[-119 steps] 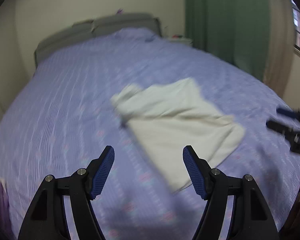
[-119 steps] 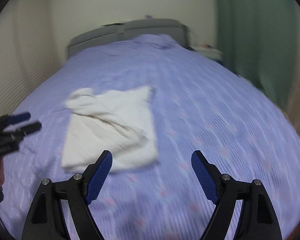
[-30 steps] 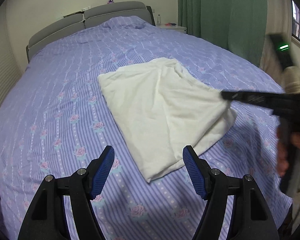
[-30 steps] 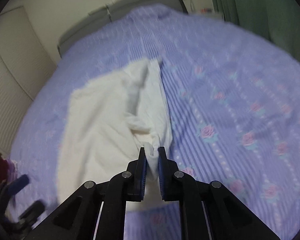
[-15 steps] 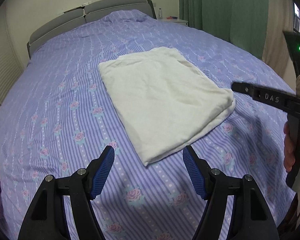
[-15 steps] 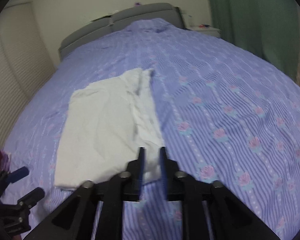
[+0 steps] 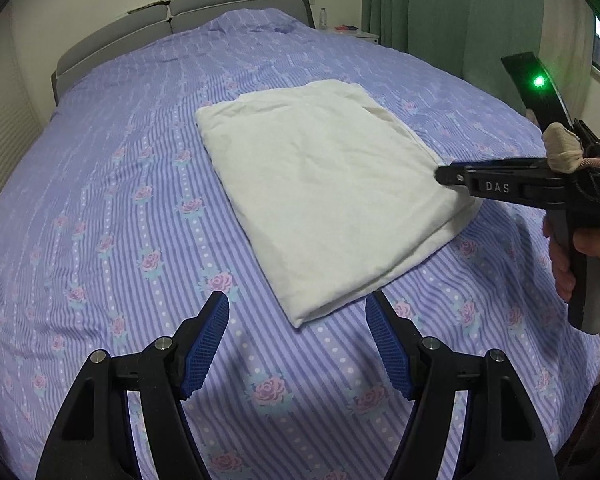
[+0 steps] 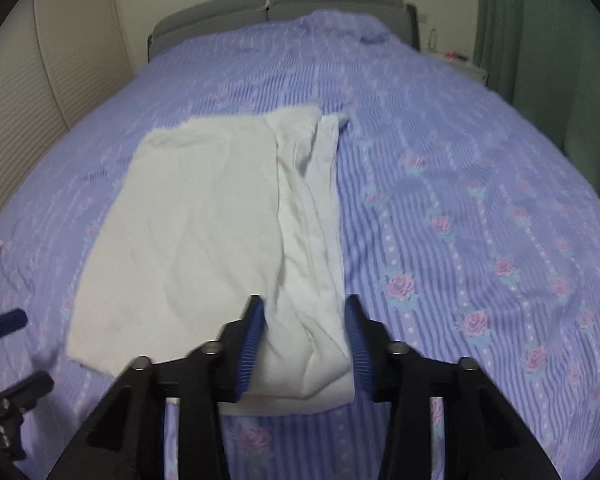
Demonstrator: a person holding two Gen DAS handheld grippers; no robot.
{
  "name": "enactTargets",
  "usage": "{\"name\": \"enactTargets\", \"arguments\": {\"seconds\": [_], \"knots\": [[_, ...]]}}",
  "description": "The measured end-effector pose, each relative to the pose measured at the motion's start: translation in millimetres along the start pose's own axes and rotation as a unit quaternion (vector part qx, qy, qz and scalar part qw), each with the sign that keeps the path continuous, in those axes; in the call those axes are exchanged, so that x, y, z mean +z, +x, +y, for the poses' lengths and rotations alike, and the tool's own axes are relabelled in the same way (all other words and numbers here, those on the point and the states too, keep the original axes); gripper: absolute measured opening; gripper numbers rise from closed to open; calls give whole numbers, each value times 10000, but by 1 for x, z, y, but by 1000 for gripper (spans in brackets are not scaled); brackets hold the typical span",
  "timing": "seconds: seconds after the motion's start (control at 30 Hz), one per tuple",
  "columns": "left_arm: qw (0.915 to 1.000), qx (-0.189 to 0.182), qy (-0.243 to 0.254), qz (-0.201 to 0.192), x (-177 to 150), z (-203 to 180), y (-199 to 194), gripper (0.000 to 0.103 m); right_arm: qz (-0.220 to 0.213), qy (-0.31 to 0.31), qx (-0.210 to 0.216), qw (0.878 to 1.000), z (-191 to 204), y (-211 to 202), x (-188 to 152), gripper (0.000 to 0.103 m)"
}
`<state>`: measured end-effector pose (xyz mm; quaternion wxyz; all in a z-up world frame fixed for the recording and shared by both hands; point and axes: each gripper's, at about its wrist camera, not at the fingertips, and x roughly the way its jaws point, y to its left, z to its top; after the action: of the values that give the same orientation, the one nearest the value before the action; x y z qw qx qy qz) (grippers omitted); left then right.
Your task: Fold small clothes
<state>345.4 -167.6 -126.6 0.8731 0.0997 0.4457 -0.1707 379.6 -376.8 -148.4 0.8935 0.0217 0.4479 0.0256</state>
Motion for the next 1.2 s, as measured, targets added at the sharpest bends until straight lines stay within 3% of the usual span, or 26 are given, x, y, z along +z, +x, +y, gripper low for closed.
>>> {"name": "enactTargets", "arguments": {"seconds": [0.03,0.07,0.13,0.43,0.57,0.73,0.77,0.83,0.87,0.97,1.1,1.2], "knots": [[10000,-7,1,-7,0,0,0,70,87,33,76,9999,-1,2,-2,11],[10000,-11,-9,-1,0,0,1,70,118,33,173,9998,-2,2,-3,11],[10000,-15,-33,13,1,1,2,70,78,-108,-26,9999,3,-2,-8,8],[9999,44,-120,74,-6,8,0,70,-371,-310,-467,9977,17,-42,-11,6],[9998,47,-182,107,-12,13,-4,70,92,-206,-596,9980,10,-17,-22,6],[9993,100,-307,186,-22,22,-8,70,136,187,-603,9979,-3,-20,-38,7],[9992,106,-323,200,-25,23,-9,70,86,269,-641,9975,-5,-24,-41,11],[9989,165,-388,208,-31,27,-13,70,4,514,-843,9951,-9,-37,-48,47],[9986,181,-445,224,-34,30,-15,70,-27,596,-1032,9929,-11,-41,-50,52],[9978,138,-613,225,-42,37,-23,70,-175,822,-1500,9851,-13,-64,-63,53],[9970,169,-744,135,-51,47,-38,70,-625,1418,-1029,9825,-11,-100,-83,72],[9971,268,-706,71,-58,51,-49,71,-857,1650,-683,9802,0,-111,-96,72]]}}
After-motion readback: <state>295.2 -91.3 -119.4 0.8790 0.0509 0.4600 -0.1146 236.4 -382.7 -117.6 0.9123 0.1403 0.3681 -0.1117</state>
